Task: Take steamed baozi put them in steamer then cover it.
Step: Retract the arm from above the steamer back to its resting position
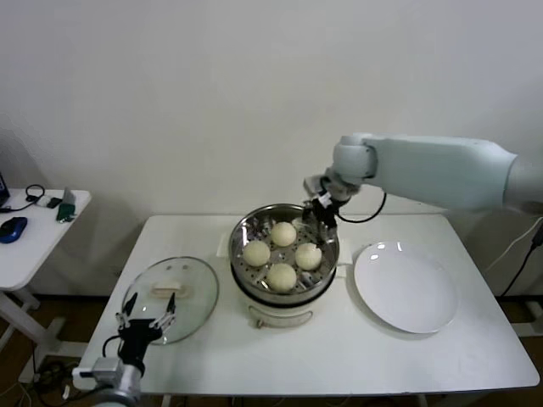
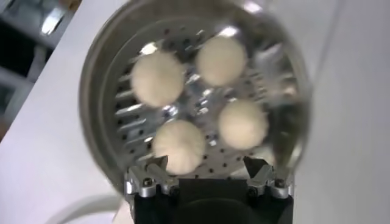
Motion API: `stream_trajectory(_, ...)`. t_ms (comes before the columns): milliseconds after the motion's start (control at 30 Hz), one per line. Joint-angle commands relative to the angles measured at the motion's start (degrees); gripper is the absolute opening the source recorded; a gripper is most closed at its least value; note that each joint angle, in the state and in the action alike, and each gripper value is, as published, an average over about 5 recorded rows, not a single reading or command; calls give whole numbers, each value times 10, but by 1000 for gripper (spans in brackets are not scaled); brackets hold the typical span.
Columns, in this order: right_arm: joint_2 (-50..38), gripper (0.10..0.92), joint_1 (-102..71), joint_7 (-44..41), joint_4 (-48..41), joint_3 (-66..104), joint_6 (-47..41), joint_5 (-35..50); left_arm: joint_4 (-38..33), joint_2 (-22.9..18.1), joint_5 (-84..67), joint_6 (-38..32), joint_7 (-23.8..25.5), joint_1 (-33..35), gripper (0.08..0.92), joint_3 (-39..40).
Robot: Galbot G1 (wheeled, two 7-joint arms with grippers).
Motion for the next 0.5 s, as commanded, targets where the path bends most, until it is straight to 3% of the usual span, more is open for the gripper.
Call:
stream_trajectory(33,-107,823,-102,250,-10,234,-42,129,-5,4,-5,-3,-1,0,823,1)
stream_trajectory(300,-228,823,-364,458,59,524,-17,107,-11,8,19,0,-1,-9,823,6)
stream_trajectory(500,-298,823,-618,492,122,749,40,98,-21,8,30,11,0,-18,823,10)
